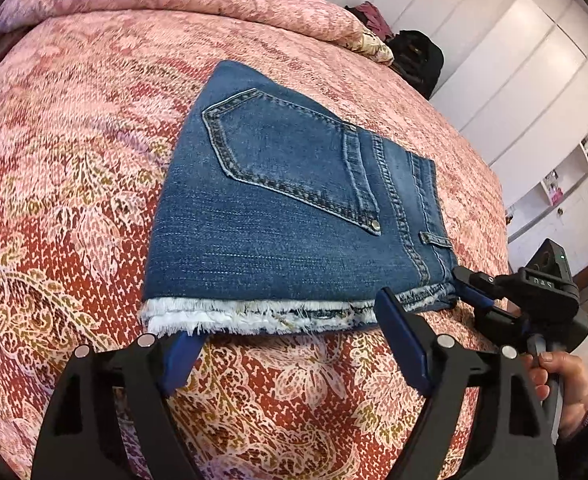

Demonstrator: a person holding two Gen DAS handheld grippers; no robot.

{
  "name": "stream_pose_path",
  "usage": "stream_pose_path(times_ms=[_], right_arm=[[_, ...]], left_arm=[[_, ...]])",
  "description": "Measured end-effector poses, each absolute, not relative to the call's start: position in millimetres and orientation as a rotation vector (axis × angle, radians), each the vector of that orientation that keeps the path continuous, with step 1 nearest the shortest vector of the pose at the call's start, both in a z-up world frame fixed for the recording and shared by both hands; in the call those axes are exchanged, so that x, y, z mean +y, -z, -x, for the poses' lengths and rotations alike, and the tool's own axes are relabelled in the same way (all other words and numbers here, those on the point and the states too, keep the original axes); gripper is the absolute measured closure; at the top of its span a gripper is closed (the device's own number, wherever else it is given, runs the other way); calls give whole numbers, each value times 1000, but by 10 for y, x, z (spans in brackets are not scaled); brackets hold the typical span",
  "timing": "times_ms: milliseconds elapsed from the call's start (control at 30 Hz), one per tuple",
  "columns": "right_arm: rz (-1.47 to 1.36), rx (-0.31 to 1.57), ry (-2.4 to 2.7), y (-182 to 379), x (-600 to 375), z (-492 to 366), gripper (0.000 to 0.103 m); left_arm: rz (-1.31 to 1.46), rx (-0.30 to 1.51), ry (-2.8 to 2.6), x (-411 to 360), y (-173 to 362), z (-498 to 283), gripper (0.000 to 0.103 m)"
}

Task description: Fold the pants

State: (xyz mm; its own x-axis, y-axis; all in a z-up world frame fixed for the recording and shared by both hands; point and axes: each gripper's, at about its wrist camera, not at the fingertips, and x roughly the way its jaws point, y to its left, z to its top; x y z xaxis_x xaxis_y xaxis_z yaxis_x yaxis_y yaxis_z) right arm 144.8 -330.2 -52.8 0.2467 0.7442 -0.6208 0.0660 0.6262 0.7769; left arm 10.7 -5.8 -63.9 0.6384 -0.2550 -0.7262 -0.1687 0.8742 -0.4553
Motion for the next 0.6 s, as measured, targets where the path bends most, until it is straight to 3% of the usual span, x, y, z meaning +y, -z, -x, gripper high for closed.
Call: stream_pose_path(times_ms=[367, 500, 600], right_arm=[[-618, 1145, -588, -166, -2799, -1517, 92], [-575, 1177, -649, -10, -2461, -1654, 92], [-564, 1286, -575, 451, -2487, -1726, 92]], left_arm=[[501, 899, 49, -65, 637, -121, 21], [508, 900, 53, -46, 649, -135, 21], [515, 902, 57, -26, 662, -144, 21]])
